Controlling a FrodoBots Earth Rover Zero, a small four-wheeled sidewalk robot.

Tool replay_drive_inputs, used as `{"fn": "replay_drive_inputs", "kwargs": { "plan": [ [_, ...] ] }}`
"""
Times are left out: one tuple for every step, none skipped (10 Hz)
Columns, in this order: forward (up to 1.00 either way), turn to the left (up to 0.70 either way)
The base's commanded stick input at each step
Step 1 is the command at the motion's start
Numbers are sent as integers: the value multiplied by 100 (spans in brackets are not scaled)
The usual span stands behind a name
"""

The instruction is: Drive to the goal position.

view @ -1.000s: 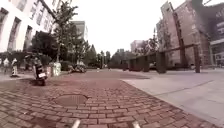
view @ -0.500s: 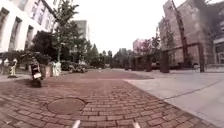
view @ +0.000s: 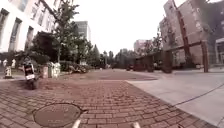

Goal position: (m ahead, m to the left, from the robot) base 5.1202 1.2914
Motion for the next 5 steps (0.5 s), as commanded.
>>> {"fn": "replay_drive_inputs", "kwargs": {
  "plan": [
    [70, 3],
    [70, 0],
    [70, 0],
    [70, 0],
    [70, 0]
  ]
}}
